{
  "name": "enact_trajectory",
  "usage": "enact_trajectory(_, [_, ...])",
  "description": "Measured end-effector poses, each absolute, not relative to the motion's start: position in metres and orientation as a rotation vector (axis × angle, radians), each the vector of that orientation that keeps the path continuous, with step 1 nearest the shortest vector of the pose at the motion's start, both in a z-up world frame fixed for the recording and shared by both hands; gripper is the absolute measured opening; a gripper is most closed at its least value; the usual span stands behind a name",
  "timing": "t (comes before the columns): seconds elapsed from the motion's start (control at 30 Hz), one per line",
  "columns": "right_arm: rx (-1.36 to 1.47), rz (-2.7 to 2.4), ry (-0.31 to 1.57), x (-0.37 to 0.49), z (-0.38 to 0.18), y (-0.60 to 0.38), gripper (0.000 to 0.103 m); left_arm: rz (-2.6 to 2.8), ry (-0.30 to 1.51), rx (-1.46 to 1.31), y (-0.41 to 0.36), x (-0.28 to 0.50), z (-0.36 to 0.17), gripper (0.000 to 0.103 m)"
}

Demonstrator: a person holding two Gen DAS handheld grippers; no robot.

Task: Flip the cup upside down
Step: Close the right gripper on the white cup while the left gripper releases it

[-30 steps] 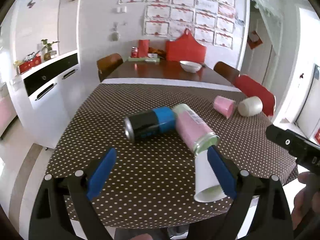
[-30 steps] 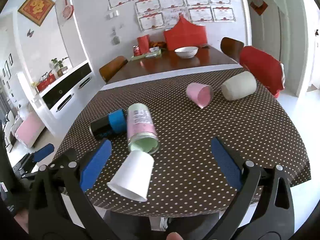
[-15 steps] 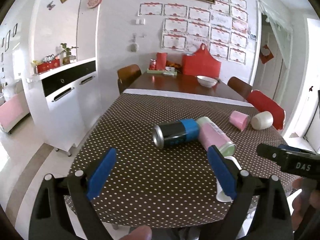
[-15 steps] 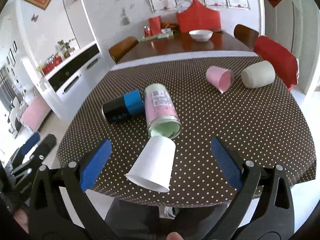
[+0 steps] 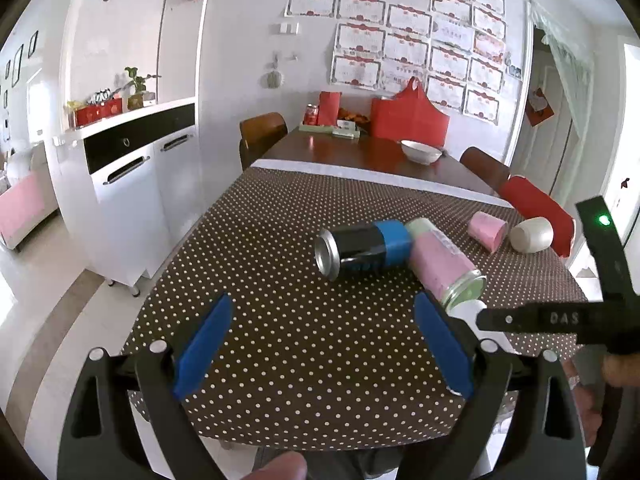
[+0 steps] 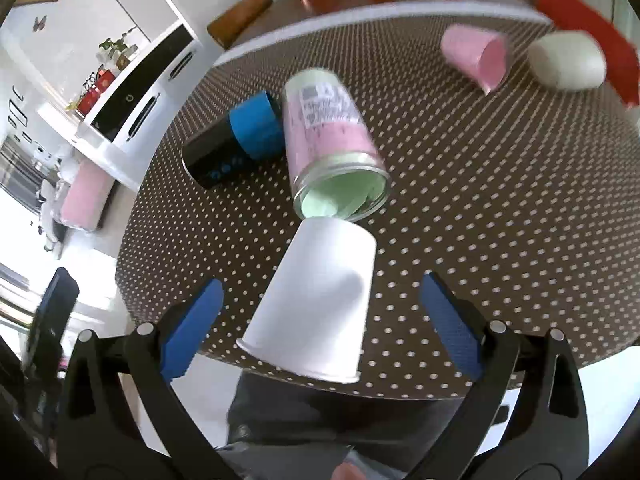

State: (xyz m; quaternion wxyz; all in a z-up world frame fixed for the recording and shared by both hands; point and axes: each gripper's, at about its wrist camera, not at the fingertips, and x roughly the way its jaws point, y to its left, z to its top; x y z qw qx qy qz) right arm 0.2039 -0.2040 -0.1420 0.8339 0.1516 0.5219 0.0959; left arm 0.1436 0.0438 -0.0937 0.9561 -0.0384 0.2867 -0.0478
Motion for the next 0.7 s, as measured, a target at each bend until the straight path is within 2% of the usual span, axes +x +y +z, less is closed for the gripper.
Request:
enact_trajectory(0.13, [0.319,0.207,1.182,0.215,-0.153,-0.199,0.085,-0.107,0.592,-0.090,0.046,0.145,-0.097,0.091])
enact_trajectory(0.3, [0.312,0.219,1.239,0.230,-0.162,-0.192,0.065,-0.116,0.610,-0.090,0.045,0.146,-0.102,0.091])
enact_trajectory(0.7, [0.469,0.296,1.136,0.210,-0.152,-0.224,0.063,-0.132,0.606,-0.065,0.034,0.136,-0.101,0.091])
